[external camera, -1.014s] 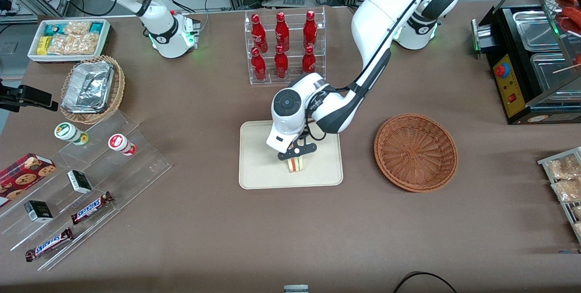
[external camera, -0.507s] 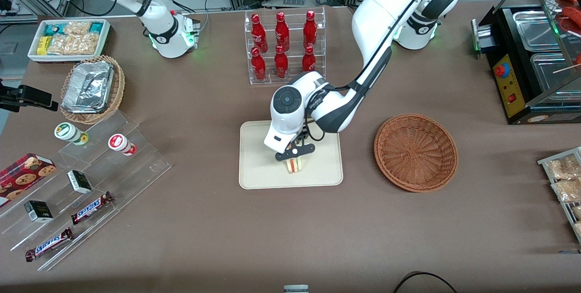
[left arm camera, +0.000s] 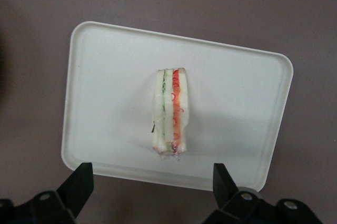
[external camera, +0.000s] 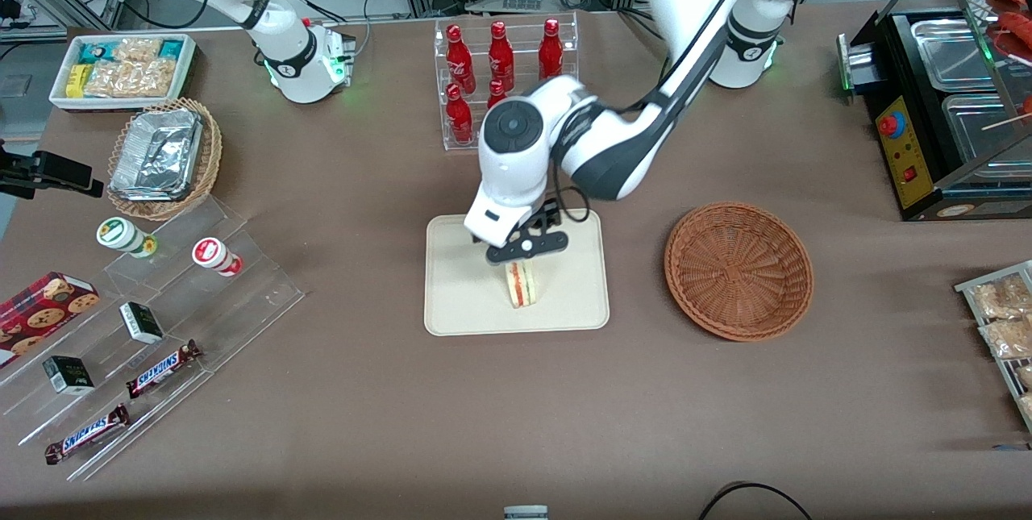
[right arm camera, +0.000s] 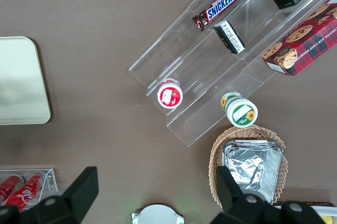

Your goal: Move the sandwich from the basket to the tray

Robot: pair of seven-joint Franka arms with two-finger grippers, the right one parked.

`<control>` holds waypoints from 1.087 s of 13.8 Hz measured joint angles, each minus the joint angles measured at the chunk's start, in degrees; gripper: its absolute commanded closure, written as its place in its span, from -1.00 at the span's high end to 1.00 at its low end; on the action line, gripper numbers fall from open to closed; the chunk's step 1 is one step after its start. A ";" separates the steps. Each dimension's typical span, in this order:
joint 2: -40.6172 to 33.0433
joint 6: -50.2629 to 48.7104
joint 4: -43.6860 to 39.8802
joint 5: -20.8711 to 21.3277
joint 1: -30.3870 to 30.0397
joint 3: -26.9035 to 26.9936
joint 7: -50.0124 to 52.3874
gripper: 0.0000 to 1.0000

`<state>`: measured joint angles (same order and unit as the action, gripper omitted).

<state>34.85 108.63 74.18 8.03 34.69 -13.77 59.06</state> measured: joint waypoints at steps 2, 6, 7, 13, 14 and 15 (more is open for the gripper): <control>-2.48 -3.29 0.01 -0.02 -0.71 0.34 -0.83 1.00; -4.84 -6.44 0.26 -0.06 -7.59 0.94 -4.31 1.00; -5.61 -8.03 0.52 -0.15 -9.69 0.95 -7.26 1.00; -12.72 -12.14 5.83 -2.55 -20.28 0.96 -27.00 1.00; -13.96 -13.32 6.66 -2.77 -21.91 0.97 -30.51 1.00; -14.98 -14.77 7.14 -2.91 -23.49 0.98 -34.20 1.00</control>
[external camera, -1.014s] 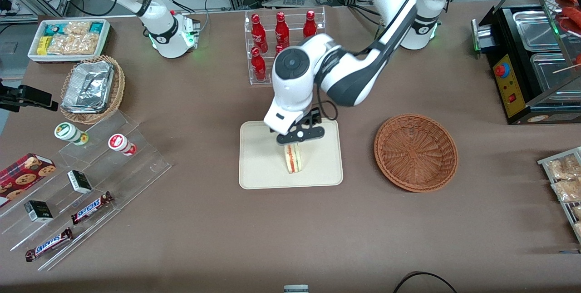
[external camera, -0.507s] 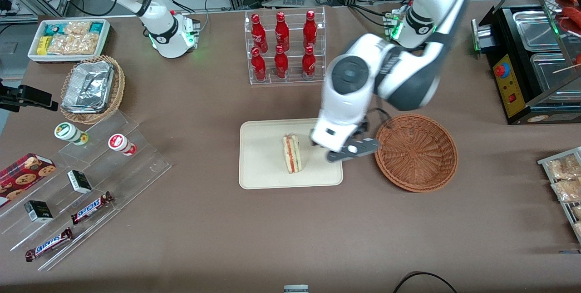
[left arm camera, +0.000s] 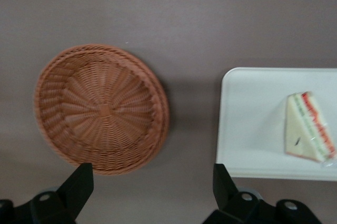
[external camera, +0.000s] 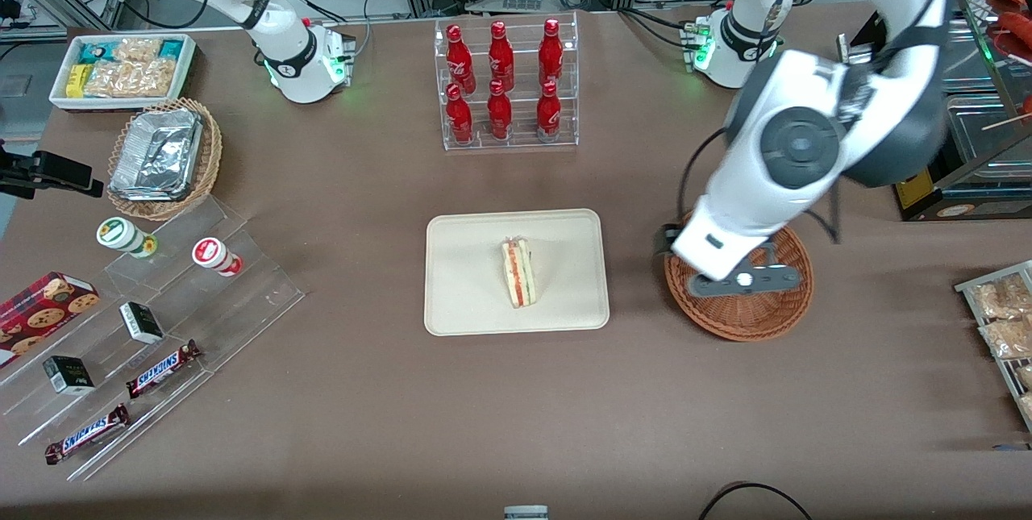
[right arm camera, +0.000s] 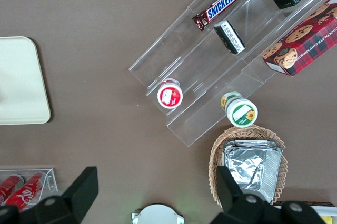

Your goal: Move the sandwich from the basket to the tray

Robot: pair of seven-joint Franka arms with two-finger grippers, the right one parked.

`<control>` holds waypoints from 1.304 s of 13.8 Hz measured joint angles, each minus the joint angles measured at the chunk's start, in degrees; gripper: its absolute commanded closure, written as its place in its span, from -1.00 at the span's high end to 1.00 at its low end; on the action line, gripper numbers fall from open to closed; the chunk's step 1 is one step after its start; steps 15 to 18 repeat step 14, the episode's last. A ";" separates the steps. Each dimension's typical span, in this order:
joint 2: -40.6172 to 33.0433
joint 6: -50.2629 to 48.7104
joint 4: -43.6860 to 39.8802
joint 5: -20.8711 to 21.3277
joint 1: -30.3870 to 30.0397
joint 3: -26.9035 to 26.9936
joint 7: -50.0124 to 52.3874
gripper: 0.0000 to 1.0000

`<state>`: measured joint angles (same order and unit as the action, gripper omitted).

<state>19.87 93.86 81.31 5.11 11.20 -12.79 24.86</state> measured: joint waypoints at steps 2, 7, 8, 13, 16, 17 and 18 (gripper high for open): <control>-1.85 -2.76 0.41 -0.48 -3.14 0.02 -7.08 1.00; -8.81 -7.22 2.36 -3.37 -11.72 -0.03 -16.88 1.00; -10.55 -9.00 2.81 -3.54 -13.03 0.09 -19.97 1.00; -18.49 -16.68 3.64 -3.67 -14.98 3.79 -30.66 1.00; -19.48 -17.54 3.83 -3.73 -15.45 3.98 -31.11 1.00; -19.48 -17.54 3.83 -3.73 -15.45 3.98 -31.11 1.00; -19.48 -17.54 3.83 -3.73 -15.45 3.98 -31.11 1.00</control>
